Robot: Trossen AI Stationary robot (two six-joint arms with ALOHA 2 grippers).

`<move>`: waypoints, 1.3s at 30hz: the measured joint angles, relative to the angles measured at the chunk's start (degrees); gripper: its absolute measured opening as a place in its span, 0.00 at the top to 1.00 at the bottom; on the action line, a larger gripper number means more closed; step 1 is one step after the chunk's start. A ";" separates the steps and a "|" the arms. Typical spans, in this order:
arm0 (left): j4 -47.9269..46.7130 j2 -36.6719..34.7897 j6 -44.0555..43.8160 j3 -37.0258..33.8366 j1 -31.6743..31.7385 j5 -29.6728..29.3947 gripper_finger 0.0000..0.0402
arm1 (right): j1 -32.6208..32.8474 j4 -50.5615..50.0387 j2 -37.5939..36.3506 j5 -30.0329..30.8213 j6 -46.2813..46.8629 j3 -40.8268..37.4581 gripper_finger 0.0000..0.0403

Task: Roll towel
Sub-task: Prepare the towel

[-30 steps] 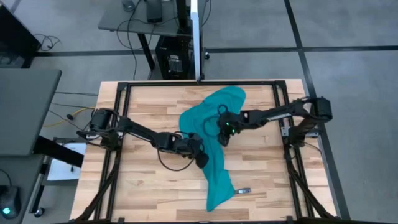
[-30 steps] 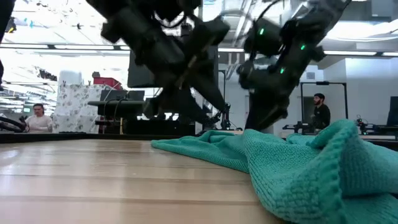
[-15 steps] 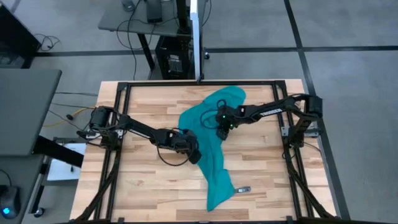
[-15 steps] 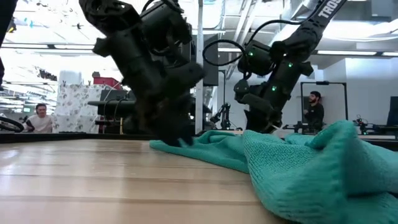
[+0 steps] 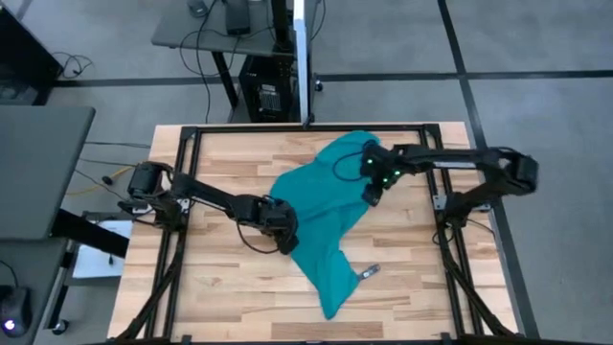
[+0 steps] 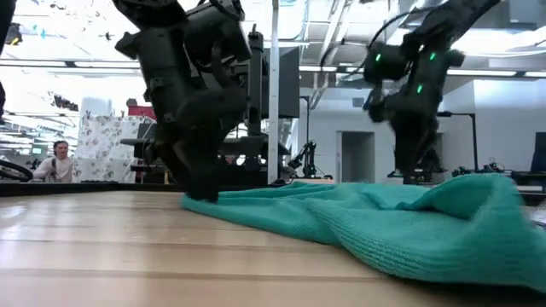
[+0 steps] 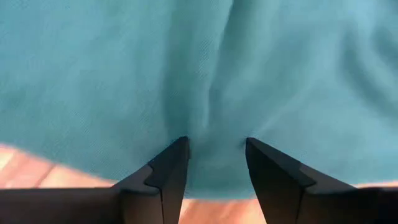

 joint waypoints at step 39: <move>5.71 -4.64 -1.95 0.60 -2.58 0.98 0.63 | 34.35 51.03 23.59 1.37 6.52 -6.06 0.61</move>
